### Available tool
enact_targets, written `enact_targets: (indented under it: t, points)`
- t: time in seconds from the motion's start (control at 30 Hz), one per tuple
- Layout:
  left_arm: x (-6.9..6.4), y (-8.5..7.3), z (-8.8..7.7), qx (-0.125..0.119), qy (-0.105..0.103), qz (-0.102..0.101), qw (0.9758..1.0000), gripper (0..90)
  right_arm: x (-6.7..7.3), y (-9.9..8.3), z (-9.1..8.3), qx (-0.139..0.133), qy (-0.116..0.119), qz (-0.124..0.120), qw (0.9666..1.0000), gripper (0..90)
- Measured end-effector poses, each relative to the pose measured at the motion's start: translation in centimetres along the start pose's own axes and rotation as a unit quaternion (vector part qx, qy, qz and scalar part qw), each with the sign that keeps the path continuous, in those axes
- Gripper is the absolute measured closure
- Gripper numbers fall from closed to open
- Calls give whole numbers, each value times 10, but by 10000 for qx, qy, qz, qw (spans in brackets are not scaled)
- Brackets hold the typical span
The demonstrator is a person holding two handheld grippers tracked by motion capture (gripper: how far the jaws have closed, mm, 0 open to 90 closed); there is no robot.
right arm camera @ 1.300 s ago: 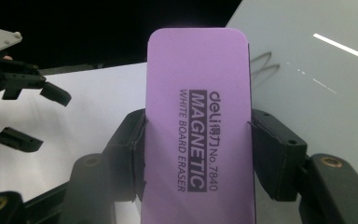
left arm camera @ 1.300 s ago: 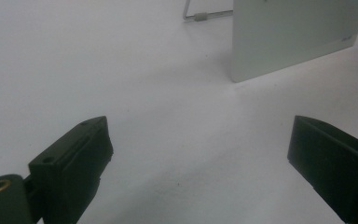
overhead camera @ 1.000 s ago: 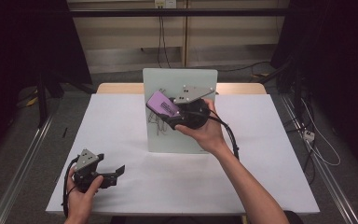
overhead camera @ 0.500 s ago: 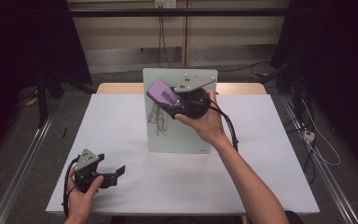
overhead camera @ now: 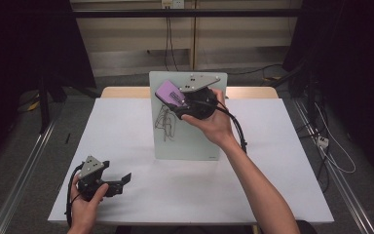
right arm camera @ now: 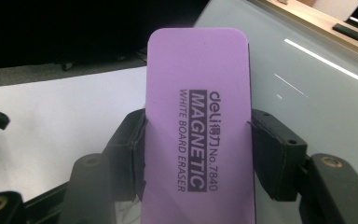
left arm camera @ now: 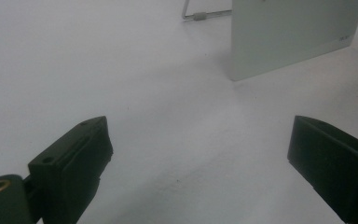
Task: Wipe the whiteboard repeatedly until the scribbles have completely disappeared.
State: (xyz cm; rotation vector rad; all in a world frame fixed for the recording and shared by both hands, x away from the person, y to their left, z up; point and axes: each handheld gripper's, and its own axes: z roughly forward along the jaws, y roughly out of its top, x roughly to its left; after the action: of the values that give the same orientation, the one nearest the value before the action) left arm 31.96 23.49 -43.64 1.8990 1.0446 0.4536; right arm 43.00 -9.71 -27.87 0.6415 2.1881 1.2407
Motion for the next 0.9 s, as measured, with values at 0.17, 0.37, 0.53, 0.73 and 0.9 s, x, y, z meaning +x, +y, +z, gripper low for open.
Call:
enact_targets:
  t: [0.17,0.37,0.53,0.73,0.9]
  points:
    - [0,0,-1,-8,0,-13,10000,60,1,0,2,17,-15,20,10000,416]
    - [0,0,0,16,-6,13,10000,59,3,-1,5,102,-6,29,9999,417]
    - [0,0,0,20,-2,14,10000,60,6,-2,9,165,33,5,9999,417]
    - [0,0,0,7,-8,4,10000,60,14,-7,15,252,46,-6,9997,417]
    - [0,0,-1,-10,-5,0,10000,59,21,-13,20,315,101,-2,9995,417]
